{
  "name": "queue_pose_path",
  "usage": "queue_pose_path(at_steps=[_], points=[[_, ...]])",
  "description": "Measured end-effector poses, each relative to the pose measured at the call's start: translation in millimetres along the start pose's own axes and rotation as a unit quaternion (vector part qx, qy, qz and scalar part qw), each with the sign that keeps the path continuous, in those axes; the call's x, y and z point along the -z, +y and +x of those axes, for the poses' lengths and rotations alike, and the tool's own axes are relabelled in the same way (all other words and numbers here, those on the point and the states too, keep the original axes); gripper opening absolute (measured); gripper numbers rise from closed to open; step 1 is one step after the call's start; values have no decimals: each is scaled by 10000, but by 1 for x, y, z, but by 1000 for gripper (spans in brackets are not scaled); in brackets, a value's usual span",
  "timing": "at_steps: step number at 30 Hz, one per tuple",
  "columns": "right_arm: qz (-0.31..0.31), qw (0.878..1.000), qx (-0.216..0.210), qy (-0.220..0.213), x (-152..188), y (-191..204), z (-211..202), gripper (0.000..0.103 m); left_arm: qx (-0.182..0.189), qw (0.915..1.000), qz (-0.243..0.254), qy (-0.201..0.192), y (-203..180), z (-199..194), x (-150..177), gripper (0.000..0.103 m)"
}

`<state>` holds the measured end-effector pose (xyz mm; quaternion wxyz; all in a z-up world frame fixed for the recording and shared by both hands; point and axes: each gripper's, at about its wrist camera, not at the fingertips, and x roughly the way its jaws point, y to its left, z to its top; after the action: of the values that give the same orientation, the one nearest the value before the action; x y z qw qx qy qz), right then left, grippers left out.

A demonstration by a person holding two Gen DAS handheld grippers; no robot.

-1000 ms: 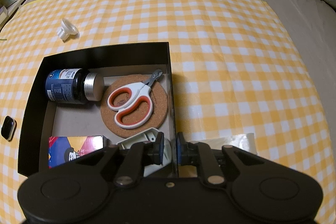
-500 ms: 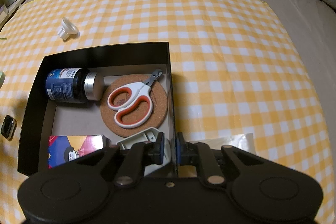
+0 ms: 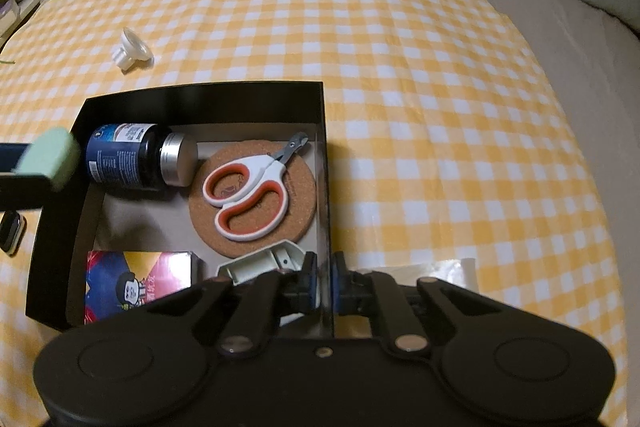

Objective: Organize rigid objects
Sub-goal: 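Grasp the green tin with the left tool and release it inside the box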

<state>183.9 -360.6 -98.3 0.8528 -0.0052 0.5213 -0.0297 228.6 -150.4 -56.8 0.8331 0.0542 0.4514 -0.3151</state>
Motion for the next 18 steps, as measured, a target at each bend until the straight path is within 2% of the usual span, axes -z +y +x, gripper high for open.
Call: queue_pose_path(at_steps=[11, 18], points=[[432, 9982, -398, -89, 2, -18, -4, 7, -178, 9982, 410, 399, -10, 29, -1, 50], [432, 9981, -444, -67, 1, -20, -4, 7, -318, 9954, 749, 510, -15, 38, 2, 50]])
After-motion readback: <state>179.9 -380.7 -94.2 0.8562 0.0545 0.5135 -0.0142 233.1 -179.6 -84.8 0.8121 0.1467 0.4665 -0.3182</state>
